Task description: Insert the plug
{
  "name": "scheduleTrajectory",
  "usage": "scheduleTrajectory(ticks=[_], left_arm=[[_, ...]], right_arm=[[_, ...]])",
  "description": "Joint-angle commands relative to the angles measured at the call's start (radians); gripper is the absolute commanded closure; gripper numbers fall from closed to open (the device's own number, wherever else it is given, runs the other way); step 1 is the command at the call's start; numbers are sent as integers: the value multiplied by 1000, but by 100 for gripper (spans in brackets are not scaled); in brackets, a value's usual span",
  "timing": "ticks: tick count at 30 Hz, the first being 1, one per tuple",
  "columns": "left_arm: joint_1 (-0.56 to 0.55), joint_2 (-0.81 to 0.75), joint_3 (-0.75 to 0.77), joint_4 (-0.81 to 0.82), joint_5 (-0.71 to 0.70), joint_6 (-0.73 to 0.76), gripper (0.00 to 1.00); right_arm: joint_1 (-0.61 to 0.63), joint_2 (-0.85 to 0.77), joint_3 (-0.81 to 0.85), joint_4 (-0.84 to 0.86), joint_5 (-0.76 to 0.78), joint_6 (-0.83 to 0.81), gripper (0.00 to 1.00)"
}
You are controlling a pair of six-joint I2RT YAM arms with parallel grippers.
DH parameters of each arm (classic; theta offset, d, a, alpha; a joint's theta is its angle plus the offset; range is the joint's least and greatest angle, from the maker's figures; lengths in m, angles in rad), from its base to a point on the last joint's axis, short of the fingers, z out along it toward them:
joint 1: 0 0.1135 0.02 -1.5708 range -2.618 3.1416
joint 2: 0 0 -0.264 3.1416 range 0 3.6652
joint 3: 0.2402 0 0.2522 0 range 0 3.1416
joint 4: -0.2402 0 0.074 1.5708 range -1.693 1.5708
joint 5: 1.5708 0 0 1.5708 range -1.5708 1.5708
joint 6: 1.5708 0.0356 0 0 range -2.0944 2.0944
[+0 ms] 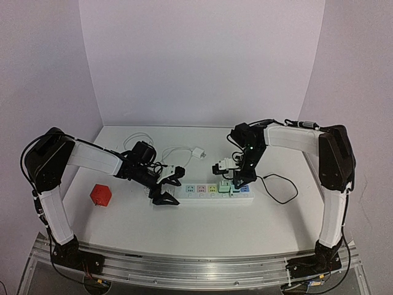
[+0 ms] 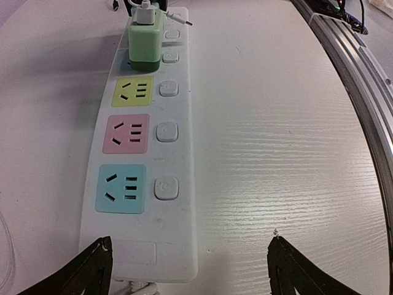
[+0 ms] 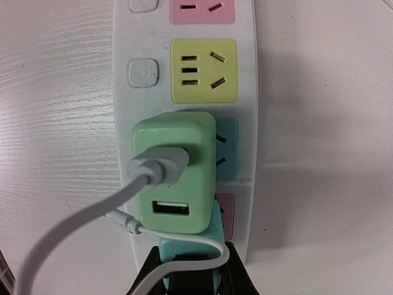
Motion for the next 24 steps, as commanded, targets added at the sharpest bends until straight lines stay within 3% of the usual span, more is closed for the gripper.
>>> scheduleTrajectory(ticks=[1, 5, 10, 16, 24], left_arm=[[5, 10, 32, -2, 2, 10, 13], [5, 9, 33, -2, 2, 10, 13], [6, 10, 33, -1, 2, 13, 13], [5, 9, 29, 2, 3, 15, 13], [5, -2, 20, 3, -1, 24, 13]], right_arm=[[37, 120, -121, 2, 32, 76, 100], [39, 95, -121, 18, 28, 102, 98], [39, 32, -80, 27, 4, 84, 64], [38, -20, 10, 39, 2, 84, 39], [38, -121, 42, 37, 29, 24, 35]])
